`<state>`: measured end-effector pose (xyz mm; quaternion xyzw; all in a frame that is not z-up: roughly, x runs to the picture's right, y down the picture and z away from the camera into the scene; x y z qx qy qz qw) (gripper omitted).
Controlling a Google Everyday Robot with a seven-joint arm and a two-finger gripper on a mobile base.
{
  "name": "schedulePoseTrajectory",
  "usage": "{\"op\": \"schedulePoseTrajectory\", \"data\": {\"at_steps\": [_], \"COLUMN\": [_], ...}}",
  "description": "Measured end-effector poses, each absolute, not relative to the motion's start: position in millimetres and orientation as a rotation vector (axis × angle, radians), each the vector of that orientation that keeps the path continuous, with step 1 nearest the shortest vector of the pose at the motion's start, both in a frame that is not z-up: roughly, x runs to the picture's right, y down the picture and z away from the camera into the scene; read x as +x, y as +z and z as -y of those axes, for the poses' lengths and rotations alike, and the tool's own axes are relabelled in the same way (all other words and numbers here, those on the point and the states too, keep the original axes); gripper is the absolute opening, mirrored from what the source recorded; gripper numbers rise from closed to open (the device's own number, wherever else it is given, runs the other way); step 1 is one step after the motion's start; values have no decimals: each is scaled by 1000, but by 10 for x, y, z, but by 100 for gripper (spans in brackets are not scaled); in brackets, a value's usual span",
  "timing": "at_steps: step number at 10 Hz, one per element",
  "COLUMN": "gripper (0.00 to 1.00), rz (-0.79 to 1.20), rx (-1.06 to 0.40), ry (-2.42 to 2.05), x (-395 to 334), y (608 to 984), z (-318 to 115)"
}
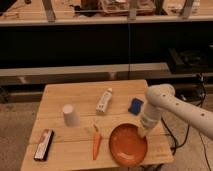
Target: Drag the ceramic bowl in a circle
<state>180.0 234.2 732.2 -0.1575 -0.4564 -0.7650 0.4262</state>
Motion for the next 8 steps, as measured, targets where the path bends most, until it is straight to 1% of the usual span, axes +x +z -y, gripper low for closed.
{"op": "schedulePoseTrajectory", "data": {"at_steps": [3,4,6,8], "gripper": [1,1,1,1], "rz": [1204,1207,1180,1118], "rx": [-390,-388,-418,-495], "ry": [-1991,-2006,-1933,-1737], "x": [1450,1323,1337,1484], "y": [7362,7461,7635,7835], "z": [-2326,-2223,-2056,-1915]}}
